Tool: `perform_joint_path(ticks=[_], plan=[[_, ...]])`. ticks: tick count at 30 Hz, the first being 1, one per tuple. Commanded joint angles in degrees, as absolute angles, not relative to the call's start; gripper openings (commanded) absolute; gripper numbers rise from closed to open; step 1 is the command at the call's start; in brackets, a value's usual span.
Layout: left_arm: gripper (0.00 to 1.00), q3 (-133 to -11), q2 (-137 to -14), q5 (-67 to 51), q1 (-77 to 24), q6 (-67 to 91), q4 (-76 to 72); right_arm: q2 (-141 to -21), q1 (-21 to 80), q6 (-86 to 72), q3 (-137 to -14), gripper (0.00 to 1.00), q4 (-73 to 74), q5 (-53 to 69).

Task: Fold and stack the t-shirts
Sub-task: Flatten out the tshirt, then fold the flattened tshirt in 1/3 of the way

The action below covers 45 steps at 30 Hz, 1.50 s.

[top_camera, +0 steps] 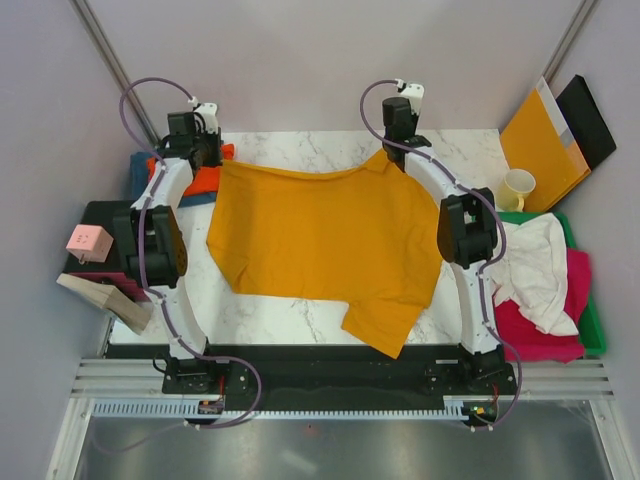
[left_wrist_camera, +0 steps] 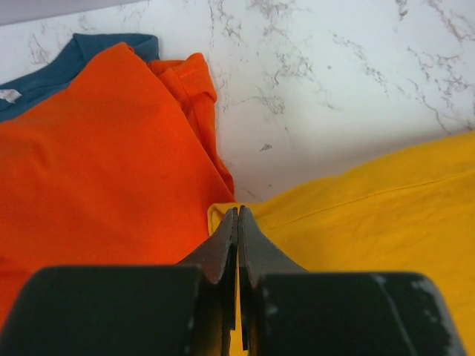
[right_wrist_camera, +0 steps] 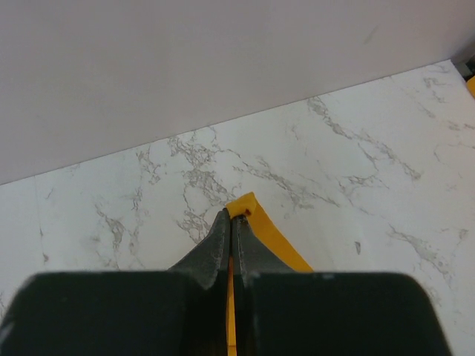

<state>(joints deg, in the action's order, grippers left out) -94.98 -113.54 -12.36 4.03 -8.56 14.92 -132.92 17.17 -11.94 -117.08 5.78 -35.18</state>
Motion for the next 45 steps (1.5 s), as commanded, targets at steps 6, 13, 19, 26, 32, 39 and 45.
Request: perform_joint_path(ticks=[6,13,19,26,32,39,45], plan=[[0.02,-100.46,-119.00,-10.02,2.64,-6.94,14.50,-143.70,16.17,-16.61,-132.18,0.00,11.16,-33.58],[0.02,-100.55,-116.64,-11.25,2.55,-5.45,14.33,-137.21,17.40,-16.44,-124.30,0.00,9.50,-34.89],[0.02,-101.07,-114.44,-12.83,2.64,-5.01,14.85,-127.55,17.75,-16.43,-115.33,0.00,8.18,-35.77],[0.02,-99.59,-111.71,-12.92,2.55,-5.45,15.73,-116.99,17.93,-17.49,-102.84,0.00,5.80,-36.65],[0.02,-96.95,-108.81,-12.48,2.64,-5.98,15.64,-108.12,18.11,-20.03,-91.07,0.00,5.54,-38.05],[0.02,-93.96,-106.88,-11.78,2.81,-7.56,15.73,-100.11,18.19,-22.76,-76.49,0.00,5.36,-39.46],[0.02,-90.36,-105.12,-11.43,3.25,-7.91,15.56,-95.54,18.19,-25.92,-68.40,0.00,5.89,-39.55]])
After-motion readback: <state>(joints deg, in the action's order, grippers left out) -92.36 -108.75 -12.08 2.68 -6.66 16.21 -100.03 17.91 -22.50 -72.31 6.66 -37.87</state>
